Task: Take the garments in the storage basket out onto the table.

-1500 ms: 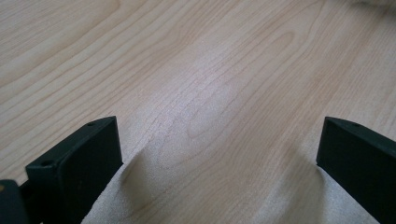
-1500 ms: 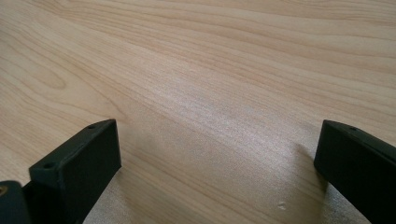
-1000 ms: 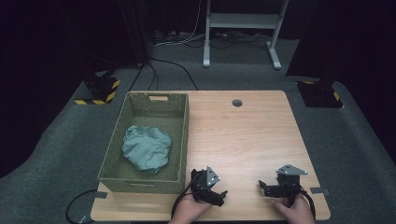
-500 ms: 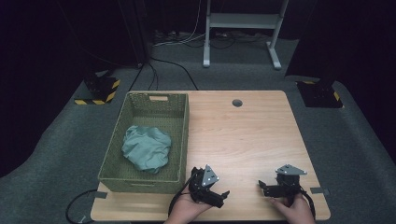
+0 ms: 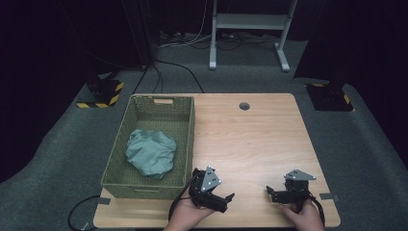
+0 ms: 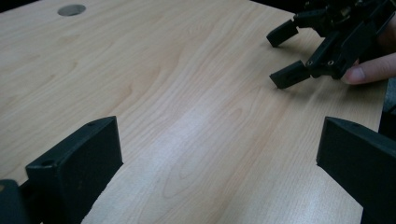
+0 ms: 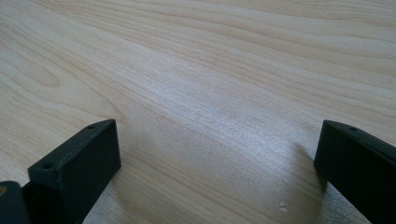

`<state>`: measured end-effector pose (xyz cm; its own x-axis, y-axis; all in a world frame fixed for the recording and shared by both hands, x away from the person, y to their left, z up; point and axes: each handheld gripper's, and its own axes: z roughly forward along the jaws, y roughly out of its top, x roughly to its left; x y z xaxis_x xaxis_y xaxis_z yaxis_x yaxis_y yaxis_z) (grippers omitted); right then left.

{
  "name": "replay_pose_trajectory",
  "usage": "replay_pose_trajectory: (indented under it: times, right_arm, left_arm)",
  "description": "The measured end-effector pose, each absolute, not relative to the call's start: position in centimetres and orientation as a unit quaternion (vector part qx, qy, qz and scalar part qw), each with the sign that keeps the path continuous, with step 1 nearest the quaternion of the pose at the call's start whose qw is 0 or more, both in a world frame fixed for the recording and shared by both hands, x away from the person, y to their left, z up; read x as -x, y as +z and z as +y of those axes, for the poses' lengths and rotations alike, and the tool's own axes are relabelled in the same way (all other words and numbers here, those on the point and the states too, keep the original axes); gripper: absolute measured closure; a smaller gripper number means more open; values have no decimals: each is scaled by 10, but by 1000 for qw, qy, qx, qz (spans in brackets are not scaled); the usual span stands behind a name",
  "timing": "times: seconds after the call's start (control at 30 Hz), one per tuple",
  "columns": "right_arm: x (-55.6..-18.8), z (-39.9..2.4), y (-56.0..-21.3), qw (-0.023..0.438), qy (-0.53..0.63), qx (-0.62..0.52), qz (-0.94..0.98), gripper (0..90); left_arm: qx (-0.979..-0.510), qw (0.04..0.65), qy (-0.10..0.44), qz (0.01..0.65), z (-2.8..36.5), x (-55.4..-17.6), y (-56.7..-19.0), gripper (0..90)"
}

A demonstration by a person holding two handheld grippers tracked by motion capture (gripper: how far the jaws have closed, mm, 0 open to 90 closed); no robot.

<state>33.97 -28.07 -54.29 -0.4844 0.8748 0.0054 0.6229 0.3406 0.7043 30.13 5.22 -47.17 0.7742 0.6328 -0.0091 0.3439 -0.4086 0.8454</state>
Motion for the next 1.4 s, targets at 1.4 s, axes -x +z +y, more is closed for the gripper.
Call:
replay_pose_trajectory:
  times: [1.4]
  right_arm:
    - [-340,-283,-543,185,339,-472,793,0]
  left_arm:
    - [-796,473,202,319,86,-296,-434,6]
